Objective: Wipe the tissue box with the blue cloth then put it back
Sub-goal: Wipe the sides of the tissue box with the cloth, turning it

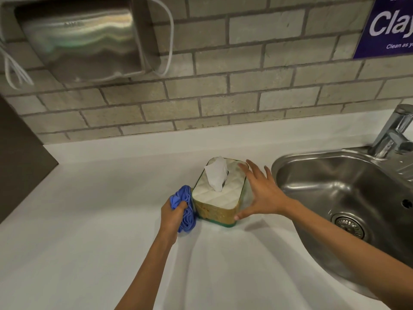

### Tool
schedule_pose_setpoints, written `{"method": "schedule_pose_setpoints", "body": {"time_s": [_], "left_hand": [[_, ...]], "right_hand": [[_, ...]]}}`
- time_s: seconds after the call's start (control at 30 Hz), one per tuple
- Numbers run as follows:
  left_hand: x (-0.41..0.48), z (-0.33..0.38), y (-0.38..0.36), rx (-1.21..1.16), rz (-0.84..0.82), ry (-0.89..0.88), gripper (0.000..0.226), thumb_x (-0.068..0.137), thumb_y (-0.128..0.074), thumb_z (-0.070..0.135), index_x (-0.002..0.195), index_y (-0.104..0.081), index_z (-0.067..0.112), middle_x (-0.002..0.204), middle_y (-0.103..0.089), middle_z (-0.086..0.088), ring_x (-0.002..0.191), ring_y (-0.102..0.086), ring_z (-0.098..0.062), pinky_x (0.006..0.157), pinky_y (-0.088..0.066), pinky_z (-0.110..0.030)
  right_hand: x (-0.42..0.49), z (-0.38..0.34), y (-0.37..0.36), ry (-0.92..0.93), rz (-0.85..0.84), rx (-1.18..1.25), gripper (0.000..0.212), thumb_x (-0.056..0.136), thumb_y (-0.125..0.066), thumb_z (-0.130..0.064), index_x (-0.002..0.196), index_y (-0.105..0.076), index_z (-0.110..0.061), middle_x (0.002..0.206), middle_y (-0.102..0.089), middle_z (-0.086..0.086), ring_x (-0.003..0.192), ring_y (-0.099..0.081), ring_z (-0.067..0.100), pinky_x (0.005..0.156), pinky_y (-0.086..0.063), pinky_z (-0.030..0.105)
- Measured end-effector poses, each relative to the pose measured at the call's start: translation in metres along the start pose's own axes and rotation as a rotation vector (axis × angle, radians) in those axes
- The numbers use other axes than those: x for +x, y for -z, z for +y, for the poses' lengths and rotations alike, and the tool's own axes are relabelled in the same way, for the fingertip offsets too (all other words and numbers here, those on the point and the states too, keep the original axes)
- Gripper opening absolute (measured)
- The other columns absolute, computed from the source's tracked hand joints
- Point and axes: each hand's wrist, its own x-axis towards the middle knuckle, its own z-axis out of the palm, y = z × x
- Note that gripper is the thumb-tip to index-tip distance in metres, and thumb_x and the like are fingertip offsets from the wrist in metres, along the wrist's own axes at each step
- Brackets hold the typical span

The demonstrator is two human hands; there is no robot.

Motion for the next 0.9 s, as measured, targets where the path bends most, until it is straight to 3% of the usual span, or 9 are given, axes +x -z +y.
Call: {"method": "schedule_pose_setpoints", "body": {"time_s": [0.13, 0.23, 0.43, 0.53, 0.63, 0.7, 0.8, 0.9], "left_hand": [[-0.003, -0.003, 0.000, 0.018, -0.027, 0.004, 0.013, 0.086, -0.053, 0.001, 0.083, -0.056, 0.014, 0.085, -0.061, -0.010, 0.082, -0.059, -0.026, 0.074, -0.051, -0.033], [-0.007, -0.003, -0.001, 0.021, -0.055, -0.006, 0.020, 0.086, -0.052, 0.001, 0.079, -0.056, 0.019, 0.081, -0.061, -0.005, 0.077, -0.059, -0.019, 0.067, -0.051, -0.027], [-0.009, 0.006, -0.002, -0.006, -0.079, -0.031, 0.012, 0.087, -0.053, 0.003, 0.094, -0.058, 0.011, 0.085, -0.063, -0.007, 0.075, -0.061, -0.017, 0.061, -0.051, -0.023], [-0.014, 0.021, -0.001, -0.015, -0.087, -0.088, 0.016, 0.086, -0.053, 0.002, 0.086, -0.060, 0.017, 0.080, -0.064, -0.004, 0.070, -0.061, -0.015, 0.055, -0.052, -0.018], [-0.021, 0.041, -0.002, -0.029, -0.102, -0.176, 0.022, 0.086, -0.054, 0.001, 0.083, -0.060, 0.022, 0.075, -0.063, -0.001, 0.062, -0.060, -0.008, 0.044, -0.047, -0.011], [-0.026, 0.053, -0.004, -0.020, -0.111, -0.226, 0.023, 0.086, -0.054, 0.001, 0.081, -0.060, 0.023, 0.074, -0.063, -0.001, 0.060, -0.059, -0.007, 0.042, -0.045, -0.010], [-0.031, 0.067, -0.008, 0.008, -0.106, -0.284, 0.027, 0.085, -0.055, 0.000, 0.077, -0.059, 0.026, 0.072, -0.060, 0.000, 0.058, -0.058, -0.005, 0.043, -0.045, -0.009], [-0.034, 0.074, -0.014, 0.030, -0.105, -0.341, 0.028, 0.085, -0.054, -0.001, 0.083, -0.060, 0.026, 0.075, -0.062, 0.001, 0.069, -0.058, -0.015, 0.060, -0.052, -0.020]], "right_hand": [[0.005, -0.001, -0.018, 0.050, 0.030, -0.065, 0.140, 0.040, -0.055, -0.087, 0.148, -0.002, -0.015, 0.158, -0.008, 0.009, 0.147, -0.001, 0.021, 0.118, 0.007, 0.046], [0.006, 0.002, -0.022, 0.067, 0.060, -0.040, 0.137, 0.045, -0.057, -0.085, 0.148, -0.006, -0.010, 0.158, -0.008, 0.010, 0.147, -0.002, 0.020, 0.119, 0.005, 0.039], [0.008, 0.009, -0.018, 0.084, 0.114, 0.135, 0.119, 0.052, -0.069, -0.071, 0.144, -0.028, -0.008, 0.155, -0.023, 0.009, 0.145, -0.015, 0.017, 0.117, 0.004, 0.030], [0.013, 0.009, -0.007, 0.055, 0.137, 0.281, 0.108, 0.054, -0.069, -0.068, 0.139, -0.038, -0.010, 0.150, -0.035, 0.006, 0.140, -0.027, 0.015, 0.115, -0.001, 0.027], [0.015, 0.009, 0.004, -0.030, 0.135, 0.482, 0.093, 0.056, -0.063, -0.068, 0.131, -0.047, -0.017, 0.137, -0.049, 0.002, 0.130, -0.040, 0.018, 0.113, -0.022, 0.034], [0.017, 0.008, 0.009, -0.075, 0.146, 0.603, 0.081, 0.058, -0.059, -0.066, 0.125, -0.053, -0.020, 0.126, -0.055, 0.001, 0.119, -0.048, 0.017, 0.100, -0.036, 0.031], [0.021, 0.006, 0.014, -0.086, 0.128, 0.733, 0.058, 0.068, -0.053, -0.060, 0.110, -0.060, -0.022, 0.113, -0.063, -0.001, 0.110, -0.056, 0.016, 0.090, -0.038, 0.026], [0.023, 0.005, 0.017, -0.105, 0.126, 0.808, 0.033, 0.080, -0.050, -0.053, 0.091, -0.059, -0.024, 0.093, -0.062, -0.007, 0.098, -0.057, 0.015, 0.088, -0.041, 0.027]]}}
